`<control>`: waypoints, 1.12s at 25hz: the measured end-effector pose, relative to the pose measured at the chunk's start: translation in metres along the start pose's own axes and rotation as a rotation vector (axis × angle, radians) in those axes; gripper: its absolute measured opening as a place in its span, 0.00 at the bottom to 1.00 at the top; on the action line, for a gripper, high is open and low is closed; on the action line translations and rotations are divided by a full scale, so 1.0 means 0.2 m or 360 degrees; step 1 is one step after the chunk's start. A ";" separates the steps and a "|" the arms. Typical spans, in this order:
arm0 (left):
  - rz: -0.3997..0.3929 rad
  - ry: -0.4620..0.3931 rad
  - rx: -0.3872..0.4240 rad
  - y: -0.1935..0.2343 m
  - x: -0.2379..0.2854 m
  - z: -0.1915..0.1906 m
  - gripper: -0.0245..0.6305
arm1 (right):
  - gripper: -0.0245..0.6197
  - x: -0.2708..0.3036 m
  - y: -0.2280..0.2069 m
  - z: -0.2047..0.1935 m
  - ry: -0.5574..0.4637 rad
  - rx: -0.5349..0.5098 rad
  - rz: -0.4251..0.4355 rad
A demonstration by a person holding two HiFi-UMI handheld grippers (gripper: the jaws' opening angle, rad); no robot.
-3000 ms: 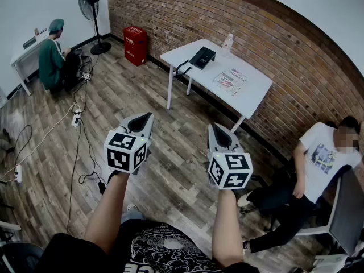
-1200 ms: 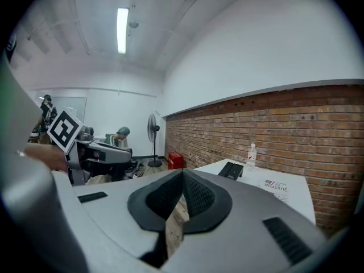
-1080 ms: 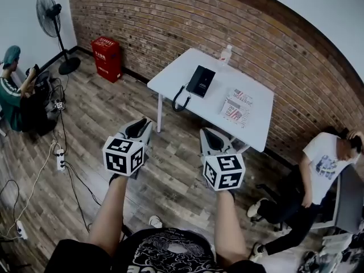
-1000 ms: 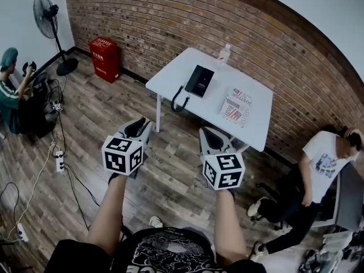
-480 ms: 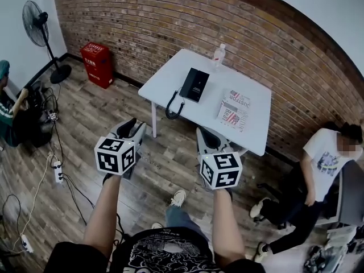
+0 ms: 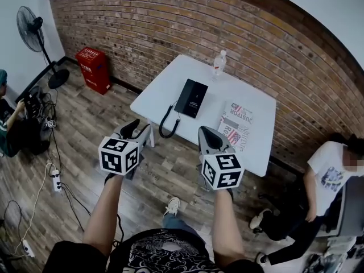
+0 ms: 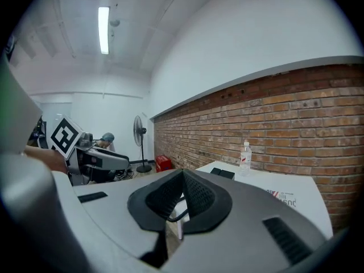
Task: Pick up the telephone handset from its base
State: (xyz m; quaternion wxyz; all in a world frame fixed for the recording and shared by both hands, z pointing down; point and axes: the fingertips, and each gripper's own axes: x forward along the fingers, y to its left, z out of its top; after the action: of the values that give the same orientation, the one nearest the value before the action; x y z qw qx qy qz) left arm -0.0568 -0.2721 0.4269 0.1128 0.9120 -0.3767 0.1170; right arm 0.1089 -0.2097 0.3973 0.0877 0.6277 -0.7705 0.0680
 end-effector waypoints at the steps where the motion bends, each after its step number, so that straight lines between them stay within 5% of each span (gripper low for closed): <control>1: 0.0001 0.0006 0.0003 0.01 0.06 0.02 0.27 | 0.04 0.04 -0.05 0.01 0.0000 0.0006 -0.0001; 18: -0.0037 0.0067 0.0023 0.04 0.77 0.26 0.29 | 0.04 0.50 -0.60 0.12 -0.0009 0.0031 0.0026; 28: -0.0229 0.0163 -0.0054 0.04 0.98 0.19 0.29 | 0.04 0.60 -0.67 0.09 0.0022 0.0050 0.0003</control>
State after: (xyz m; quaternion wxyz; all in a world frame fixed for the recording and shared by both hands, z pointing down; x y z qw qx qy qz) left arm 0.0776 -0.4183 0.4513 0.1555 0.9275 -0.3059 0.1486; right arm 0.2156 -0.3558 0.4052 0.0831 0.6278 -0.7693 0.0846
